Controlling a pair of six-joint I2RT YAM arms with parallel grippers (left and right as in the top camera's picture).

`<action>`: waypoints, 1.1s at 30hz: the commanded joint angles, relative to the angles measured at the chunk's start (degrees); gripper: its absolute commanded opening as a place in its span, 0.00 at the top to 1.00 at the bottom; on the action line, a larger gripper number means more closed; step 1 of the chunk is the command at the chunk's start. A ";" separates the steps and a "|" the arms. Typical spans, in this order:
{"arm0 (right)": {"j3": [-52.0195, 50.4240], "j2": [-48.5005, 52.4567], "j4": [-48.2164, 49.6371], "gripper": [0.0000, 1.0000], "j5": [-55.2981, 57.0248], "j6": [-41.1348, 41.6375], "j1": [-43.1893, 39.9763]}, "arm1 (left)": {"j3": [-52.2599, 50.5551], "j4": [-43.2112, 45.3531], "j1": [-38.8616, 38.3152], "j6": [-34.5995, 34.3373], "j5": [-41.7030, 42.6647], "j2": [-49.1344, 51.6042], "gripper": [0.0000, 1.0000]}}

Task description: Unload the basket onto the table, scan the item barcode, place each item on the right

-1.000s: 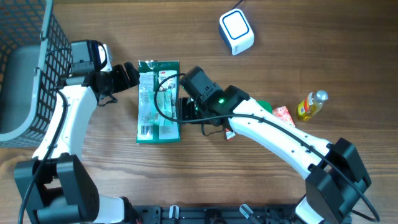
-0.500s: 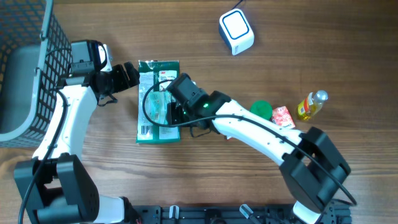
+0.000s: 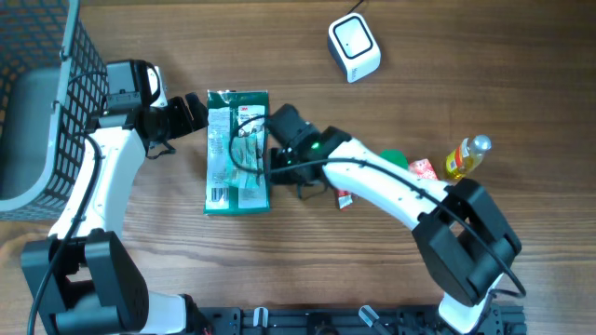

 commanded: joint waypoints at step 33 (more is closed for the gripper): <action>-0.48 0.74 -6.93 0.19 -4.02 -4.72 -8.44 | -16.06 -3.32 -5.09 -1.68 12.33 -0.61 0.43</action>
